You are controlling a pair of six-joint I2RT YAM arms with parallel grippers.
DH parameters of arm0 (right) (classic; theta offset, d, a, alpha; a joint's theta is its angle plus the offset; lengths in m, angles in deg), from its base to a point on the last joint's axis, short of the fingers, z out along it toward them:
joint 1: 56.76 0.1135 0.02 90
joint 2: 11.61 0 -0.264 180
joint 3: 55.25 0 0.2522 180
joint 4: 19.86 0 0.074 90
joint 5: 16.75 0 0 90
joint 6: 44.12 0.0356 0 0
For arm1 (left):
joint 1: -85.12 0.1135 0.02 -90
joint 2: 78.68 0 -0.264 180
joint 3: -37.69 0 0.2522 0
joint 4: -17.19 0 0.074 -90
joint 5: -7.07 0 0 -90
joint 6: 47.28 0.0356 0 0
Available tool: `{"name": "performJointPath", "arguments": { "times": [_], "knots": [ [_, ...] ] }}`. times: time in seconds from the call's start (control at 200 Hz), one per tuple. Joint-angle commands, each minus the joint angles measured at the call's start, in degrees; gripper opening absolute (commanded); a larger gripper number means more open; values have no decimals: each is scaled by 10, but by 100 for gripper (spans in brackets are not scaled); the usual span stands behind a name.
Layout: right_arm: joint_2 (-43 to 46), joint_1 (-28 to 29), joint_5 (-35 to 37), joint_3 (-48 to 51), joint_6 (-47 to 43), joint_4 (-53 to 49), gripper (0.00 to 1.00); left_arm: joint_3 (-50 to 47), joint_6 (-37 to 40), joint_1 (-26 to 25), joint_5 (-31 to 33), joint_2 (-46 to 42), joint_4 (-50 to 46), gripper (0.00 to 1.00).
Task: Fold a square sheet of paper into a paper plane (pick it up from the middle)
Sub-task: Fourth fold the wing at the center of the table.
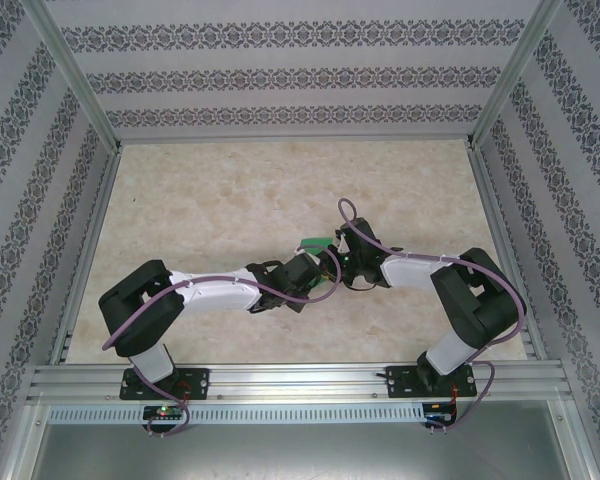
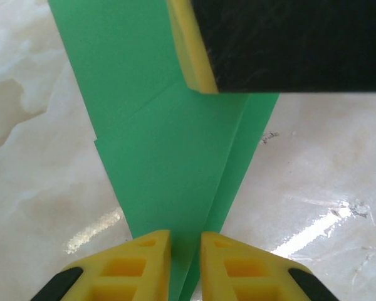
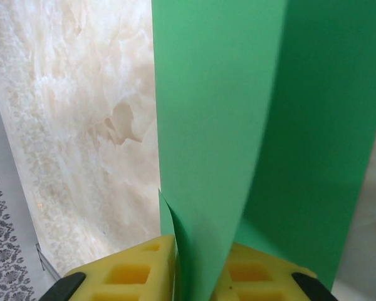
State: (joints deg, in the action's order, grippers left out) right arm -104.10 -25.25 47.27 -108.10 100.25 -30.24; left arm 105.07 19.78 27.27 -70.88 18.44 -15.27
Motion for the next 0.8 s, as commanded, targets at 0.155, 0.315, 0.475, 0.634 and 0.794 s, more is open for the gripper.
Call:
{"name": "performJointPath", "arguments": {
  "times": [0.155,0.315,0.475,0.634,0.794],
  "knots": [
    [5,-1,-4,-19,-10,-2,16,-2,8,-6,23,3,11,12],
    [1,-4,-12,-24,-12,-1,21,-9,6,-4,13,-2,17,8],
    [-3,-7,-19,-27,-12,3,18,-21,-2,4,-1,-7,32,8],
    [-13,-8,-19,-33,-5,2,6,-30,-4,6,3,-15,42,17],
    [-15,-7,-26,-33,14,19,2,-37,-3,5,15,-18,43,32]
  ]
}}
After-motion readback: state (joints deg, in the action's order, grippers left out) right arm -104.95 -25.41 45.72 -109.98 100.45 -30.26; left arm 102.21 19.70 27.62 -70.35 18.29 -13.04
